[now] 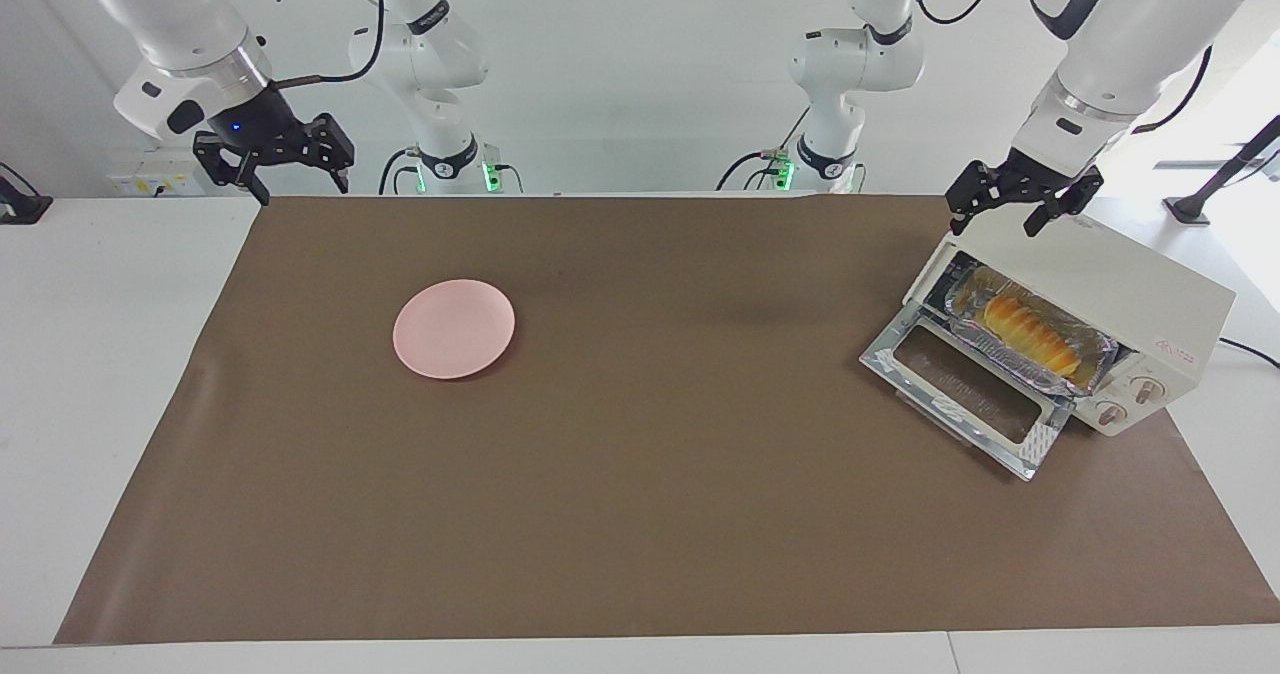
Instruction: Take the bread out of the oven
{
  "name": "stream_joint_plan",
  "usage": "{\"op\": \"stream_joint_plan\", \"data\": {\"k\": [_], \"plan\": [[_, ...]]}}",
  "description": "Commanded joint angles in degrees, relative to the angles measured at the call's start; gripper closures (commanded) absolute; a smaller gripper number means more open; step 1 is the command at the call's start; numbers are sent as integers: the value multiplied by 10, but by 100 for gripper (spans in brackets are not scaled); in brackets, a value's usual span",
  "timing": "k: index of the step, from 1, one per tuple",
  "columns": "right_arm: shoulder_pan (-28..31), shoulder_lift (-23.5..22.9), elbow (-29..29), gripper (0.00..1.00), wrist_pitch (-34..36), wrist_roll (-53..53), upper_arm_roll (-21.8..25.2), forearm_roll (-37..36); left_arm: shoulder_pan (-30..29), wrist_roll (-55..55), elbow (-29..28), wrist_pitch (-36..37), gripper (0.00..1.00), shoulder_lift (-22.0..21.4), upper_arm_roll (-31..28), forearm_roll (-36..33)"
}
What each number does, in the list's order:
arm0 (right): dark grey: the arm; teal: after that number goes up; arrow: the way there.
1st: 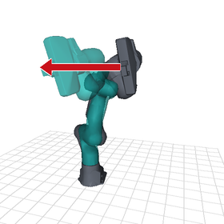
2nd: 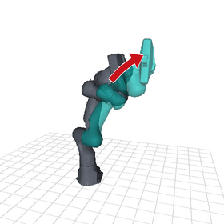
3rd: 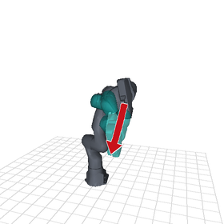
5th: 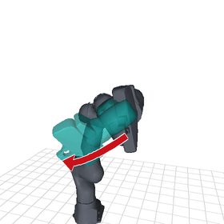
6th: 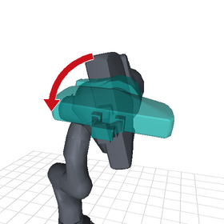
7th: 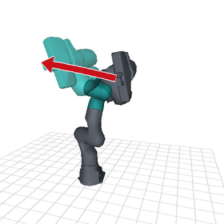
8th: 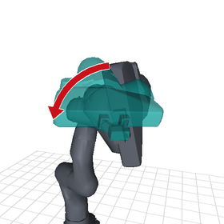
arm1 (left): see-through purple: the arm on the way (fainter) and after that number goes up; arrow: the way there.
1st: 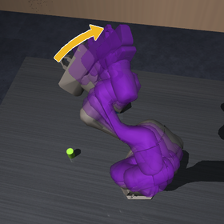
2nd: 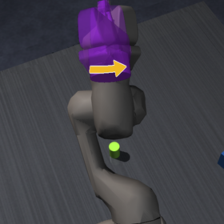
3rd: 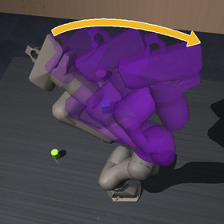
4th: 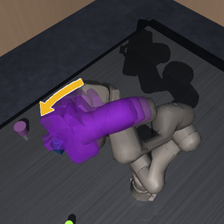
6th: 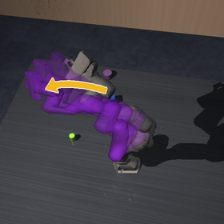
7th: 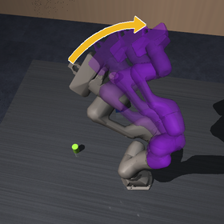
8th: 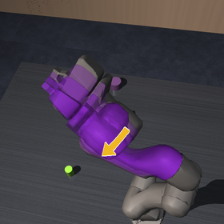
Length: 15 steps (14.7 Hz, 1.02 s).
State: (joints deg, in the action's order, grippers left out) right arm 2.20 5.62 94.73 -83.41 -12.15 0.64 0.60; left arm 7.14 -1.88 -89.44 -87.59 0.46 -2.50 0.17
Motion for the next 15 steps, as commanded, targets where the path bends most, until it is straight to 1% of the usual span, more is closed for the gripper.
{"op": "stream_joint_plan", "data": {"k": [1,6,9,10,12,13,15], "plan": [[8,6,6,0,3,-12,-6,-3,-7,1,1,-6,0,-1,6,9],[8,6,6,0,4,-12,-6,-3,-6,0,-3,-5,0,-2,4,7],[8,6,6,0,4,-12,-6,-3,-12,6,-3,8,0,-5,3,7],[8,6,6,0,3,-12,-6,-3,-17,13,-4,15,0,-3,2,5],[8,6,6,0,3,-12,-6,-3,-20,62,-12,-3,0,-2,0,5],[8,6,6,0,4,-12,-6,-3,-20,96,-8,-18,0,7,-1,7],[8,6,6,0,3,-12,-6,-3,-20,142,11,-24,0,49,-2,-10]]}}
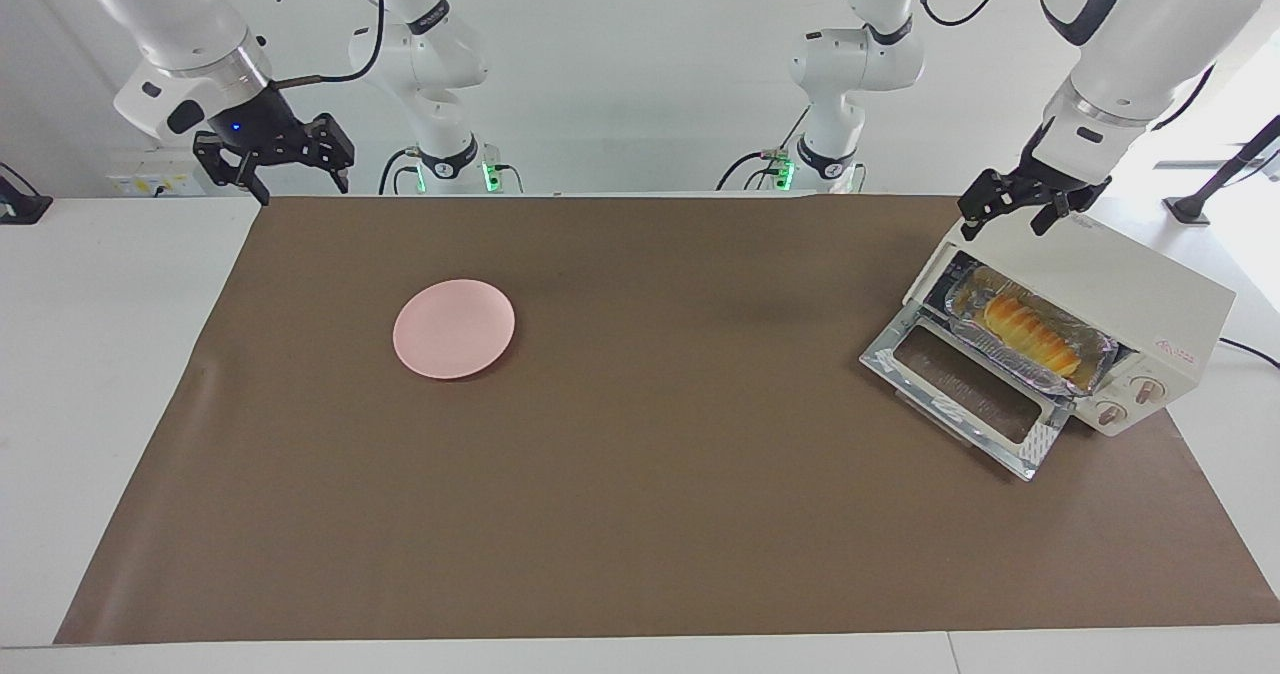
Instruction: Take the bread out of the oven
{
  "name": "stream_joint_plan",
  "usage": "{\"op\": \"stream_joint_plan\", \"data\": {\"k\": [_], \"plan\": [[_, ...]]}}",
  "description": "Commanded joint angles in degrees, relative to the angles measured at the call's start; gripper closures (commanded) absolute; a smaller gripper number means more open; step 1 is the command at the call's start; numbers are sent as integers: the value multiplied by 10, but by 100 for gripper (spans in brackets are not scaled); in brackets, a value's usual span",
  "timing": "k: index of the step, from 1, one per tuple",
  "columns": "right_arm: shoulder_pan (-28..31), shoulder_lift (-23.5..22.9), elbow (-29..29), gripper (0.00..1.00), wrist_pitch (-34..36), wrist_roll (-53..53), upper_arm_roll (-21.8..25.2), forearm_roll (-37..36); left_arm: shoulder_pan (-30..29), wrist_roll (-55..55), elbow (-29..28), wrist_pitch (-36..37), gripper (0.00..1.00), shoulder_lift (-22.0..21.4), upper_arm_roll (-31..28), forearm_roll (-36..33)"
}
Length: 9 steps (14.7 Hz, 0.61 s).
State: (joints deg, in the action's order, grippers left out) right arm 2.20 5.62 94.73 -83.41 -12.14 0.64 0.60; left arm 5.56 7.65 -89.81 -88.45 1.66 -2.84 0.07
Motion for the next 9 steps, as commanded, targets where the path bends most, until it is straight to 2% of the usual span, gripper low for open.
{"op": "stream_joint_plan", "data": {"k": [1,3,4,7,9], "plan": [[8,6,6,0,4,-12,-6,-3,-4,77,29,-18,0,66,1,-36],[8,6,6,0,4,-12,-6,-3,-4,174,53,-28,0,124,1,-60],[8,6,6,0,4,-12,-6,-3,-5,235,48,-51,0,134,1,-64],[8,6,6,0,3,-12,-6,-3,-24,362,-21,-132,0,121,1,-73],[9,6,6,0,4,-11,-6,-3,-39,397,-67,-182,0,119,0,-74]]}}
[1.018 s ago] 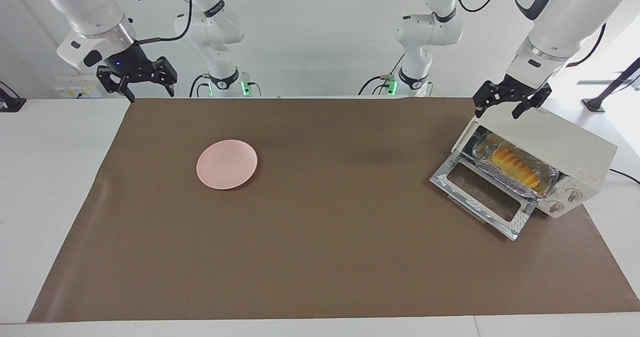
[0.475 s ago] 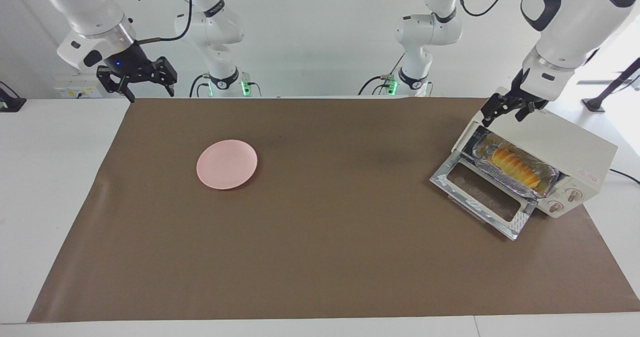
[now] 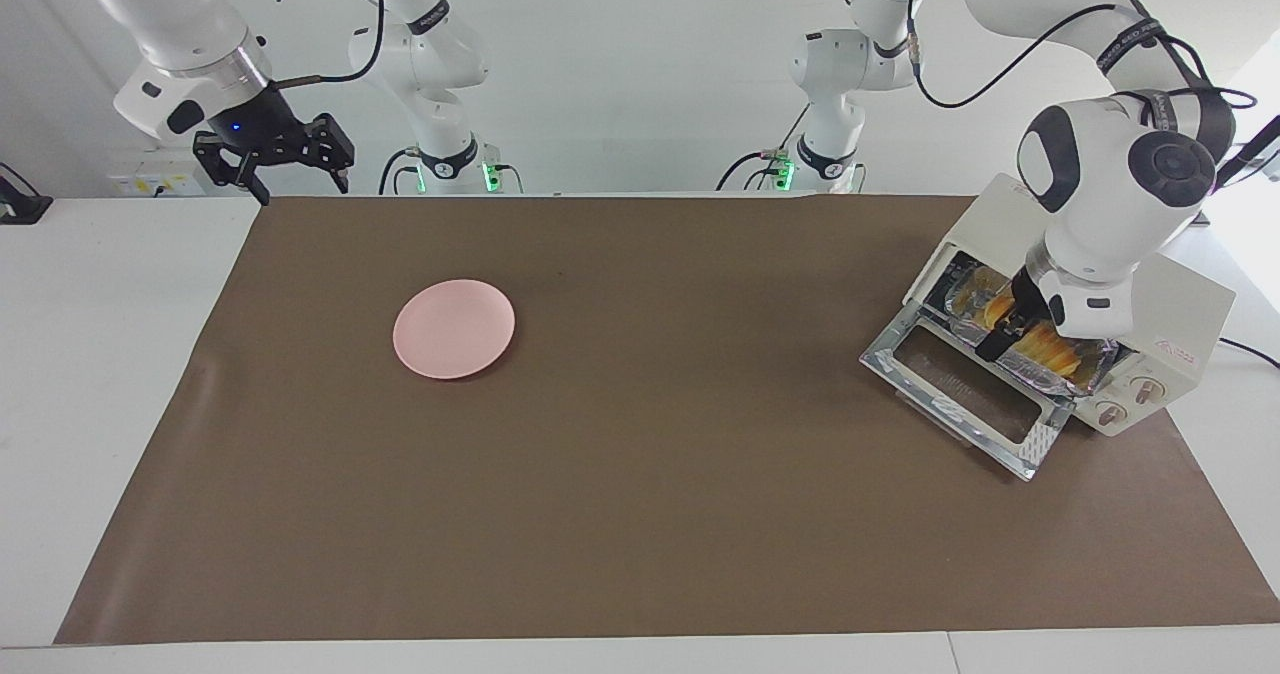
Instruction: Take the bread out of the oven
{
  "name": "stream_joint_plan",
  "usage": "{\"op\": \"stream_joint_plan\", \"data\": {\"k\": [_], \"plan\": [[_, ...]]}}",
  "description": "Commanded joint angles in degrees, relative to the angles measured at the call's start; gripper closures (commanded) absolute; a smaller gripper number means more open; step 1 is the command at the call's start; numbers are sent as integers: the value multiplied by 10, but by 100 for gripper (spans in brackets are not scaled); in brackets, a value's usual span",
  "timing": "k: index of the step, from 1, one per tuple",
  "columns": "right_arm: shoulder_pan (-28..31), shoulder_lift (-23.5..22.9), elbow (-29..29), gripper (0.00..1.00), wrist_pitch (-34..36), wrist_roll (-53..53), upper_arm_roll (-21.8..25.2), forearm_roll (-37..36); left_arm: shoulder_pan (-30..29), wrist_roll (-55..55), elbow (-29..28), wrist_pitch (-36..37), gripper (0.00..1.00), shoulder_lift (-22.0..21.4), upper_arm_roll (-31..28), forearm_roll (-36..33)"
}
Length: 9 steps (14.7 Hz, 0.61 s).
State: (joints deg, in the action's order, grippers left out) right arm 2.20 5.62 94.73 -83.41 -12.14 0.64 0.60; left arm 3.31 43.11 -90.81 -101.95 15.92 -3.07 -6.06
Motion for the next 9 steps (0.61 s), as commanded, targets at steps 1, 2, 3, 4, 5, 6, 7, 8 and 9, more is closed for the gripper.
{"op": "stream_joint_plan", "data": {"k": [1,2,3,4,5,6,7,8,9], "plan": [[11,6,6,0,4,-11,-6,-3,-17,45,-84,-74,0,-29,0,-13],[11,6,6,0,4,-11,-6,-3,-17,56,-105,-95,0,-32,0,-13],[11,6,6,0,4,-11,-6,-3,-18,69,-115,-111,0,-32,0,-13],[11,6,6,0,4,-11,-6,-3,-19,73,-122,-117,0,-30,0,-14],[10,6,6,0,4,-11,-6,-3,-19,73,-129,-124,0,-27,0,-15],[10,6,6,0,4,-11,-6,-3,-20,73,-137,-128,0,-27,0,-18],[10,6,6,0,4,-11,-6,-3,-20,73,-144,-130,0,-27,0,-24],[11,6,6,0,4,-11,-6,-3,-20,74,-147,-132,10,-27,0,-26],[11,6,6,0,4,-11,-6,-3,-20,74,-156,-135,29,-27,0,-26]]}}
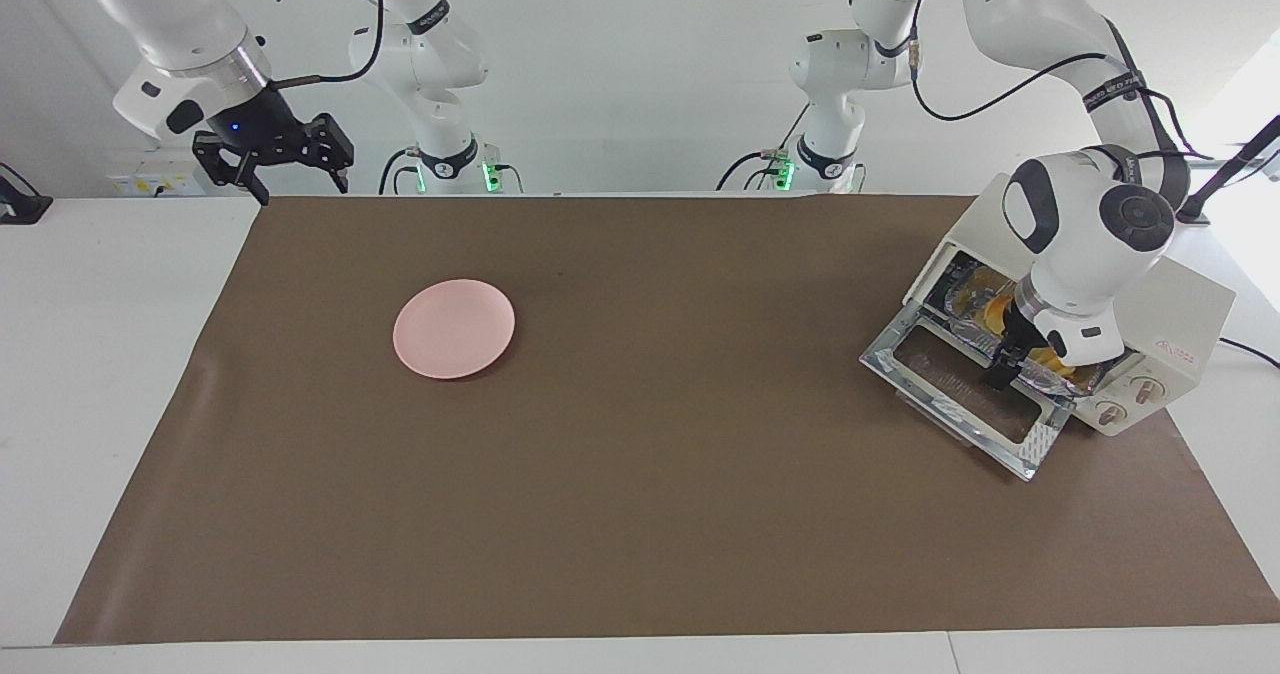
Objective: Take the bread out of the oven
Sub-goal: 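Grasp the foil tray with the left gripper and pull it out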
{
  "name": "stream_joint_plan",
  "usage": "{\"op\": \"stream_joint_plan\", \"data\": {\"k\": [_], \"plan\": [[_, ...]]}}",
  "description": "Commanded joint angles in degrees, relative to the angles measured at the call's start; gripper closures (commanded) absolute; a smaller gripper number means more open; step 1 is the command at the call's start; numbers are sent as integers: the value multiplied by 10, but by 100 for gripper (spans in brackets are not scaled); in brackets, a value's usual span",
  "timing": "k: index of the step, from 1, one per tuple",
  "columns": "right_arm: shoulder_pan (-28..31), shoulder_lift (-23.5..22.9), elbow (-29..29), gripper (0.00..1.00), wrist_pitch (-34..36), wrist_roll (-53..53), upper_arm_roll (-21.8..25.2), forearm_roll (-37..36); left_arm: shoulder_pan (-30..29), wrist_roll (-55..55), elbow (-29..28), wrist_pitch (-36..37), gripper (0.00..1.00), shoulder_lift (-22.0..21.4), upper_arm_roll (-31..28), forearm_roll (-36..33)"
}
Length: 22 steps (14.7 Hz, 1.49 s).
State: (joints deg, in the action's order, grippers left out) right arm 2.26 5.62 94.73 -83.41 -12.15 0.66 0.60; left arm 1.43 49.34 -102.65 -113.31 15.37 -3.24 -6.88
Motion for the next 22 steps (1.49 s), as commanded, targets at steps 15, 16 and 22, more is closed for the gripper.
{"op": "stream_joint_plan", "data": {"k": [15,16,22], "plan": [[13,6,6,0,4,-10,-5,-3,211,-57,62,-1,100,15,9,0],[13,6,6,0,3,-10,-5,-3,230,-62,69,-9,100,16,9,54],[16,6,6,0,3,-14,0,-3,319,-130,98,-31,100,70,23,86]]}}
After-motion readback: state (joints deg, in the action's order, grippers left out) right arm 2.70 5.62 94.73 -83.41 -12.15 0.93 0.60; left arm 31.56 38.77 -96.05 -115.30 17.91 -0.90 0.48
